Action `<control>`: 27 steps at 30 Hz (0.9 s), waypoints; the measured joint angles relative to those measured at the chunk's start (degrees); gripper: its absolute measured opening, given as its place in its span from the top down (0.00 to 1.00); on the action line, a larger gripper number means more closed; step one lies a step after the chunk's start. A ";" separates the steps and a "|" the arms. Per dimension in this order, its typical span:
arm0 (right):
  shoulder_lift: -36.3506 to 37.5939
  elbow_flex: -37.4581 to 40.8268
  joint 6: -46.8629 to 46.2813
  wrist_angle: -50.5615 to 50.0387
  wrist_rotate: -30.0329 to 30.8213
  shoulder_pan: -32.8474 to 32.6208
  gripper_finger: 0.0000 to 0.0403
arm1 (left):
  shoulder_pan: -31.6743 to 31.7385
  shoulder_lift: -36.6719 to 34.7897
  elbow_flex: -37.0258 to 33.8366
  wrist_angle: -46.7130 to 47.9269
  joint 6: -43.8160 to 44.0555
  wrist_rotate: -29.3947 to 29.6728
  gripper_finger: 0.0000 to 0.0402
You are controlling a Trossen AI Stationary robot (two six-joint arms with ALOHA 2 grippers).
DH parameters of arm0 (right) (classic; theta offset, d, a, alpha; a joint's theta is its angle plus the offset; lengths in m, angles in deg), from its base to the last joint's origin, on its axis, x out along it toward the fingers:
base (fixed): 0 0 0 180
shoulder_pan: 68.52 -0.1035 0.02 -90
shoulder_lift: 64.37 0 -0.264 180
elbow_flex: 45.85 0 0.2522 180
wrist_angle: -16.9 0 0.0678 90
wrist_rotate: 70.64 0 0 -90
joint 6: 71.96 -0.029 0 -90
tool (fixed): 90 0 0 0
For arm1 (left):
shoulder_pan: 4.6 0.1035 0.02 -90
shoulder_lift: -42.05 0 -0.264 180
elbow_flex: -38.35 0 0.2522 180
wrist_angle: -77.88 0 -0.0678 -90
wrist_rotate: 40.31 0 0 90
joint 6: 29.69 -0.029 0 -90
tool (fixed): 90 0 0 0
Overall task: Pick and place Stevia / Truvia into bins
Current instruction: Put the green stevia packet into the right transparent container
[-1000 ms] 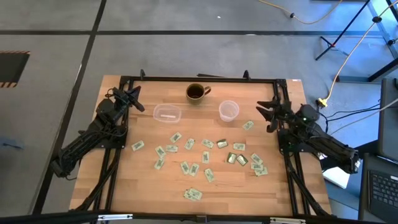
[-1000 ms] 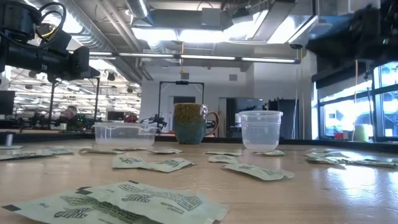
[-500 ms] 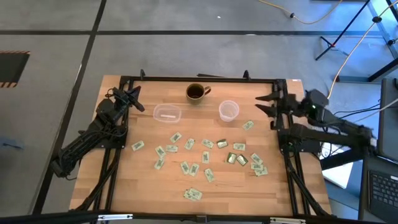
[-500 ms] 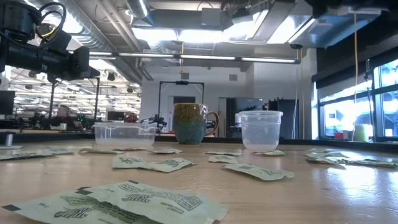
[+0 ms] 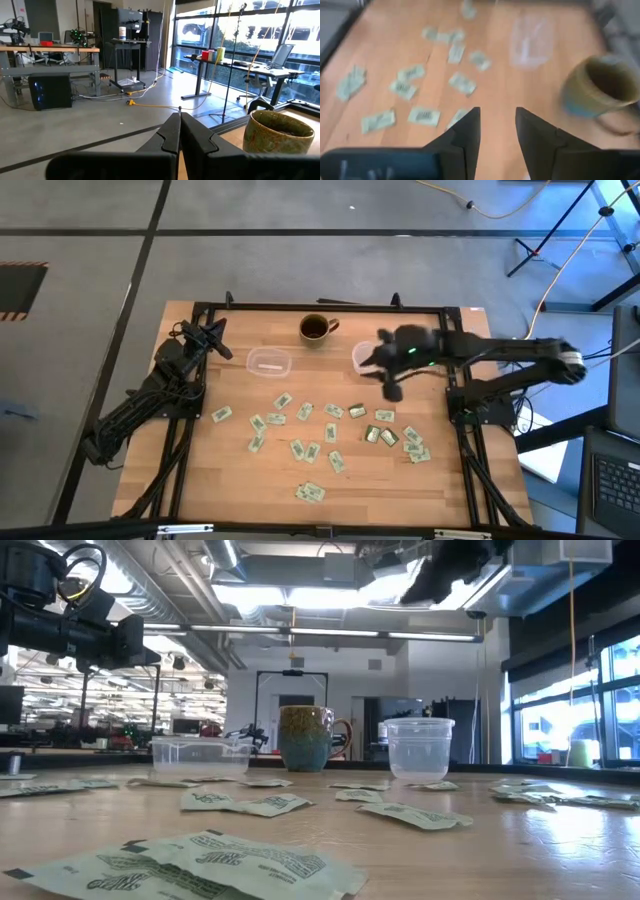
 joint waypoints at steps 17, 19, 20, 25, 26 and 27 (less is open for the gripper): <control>-27.36 0.98 -7.58 -0.27 0.27 -6.32 0.68 | -0.01 0.00 -0.01 0.00 0.00 0.00 0.98; -28.74 0.98 -7.98 -0.26 0.81 -6.30 0.68 | -0.02 0.00 -0.02 0.00 0.00 0.00 0.99; -29.22 0.98 -8.38 -0.31 2.00 -6.30 0.68 | 0.00 0.00 -0.01 0.00 0.00 0.00 0.99; -30.61 1.00 -8.79 -0.04 5.87 -6.25 0.69 | 0.00 0.00 -0.02 0.00 0.00 0.00 0.99; -30.77 1.00 -8.80 -0.08 5.83 -6.25 0.69 | 0.00 0.00 0.00 0.00 0.00 0.00 0.98; -30.93 1.00 -8.79 -0.20 5.75 -6.25 0.70 | 0.00 0.00 -0.01 0.00 0.00 0.00 0.98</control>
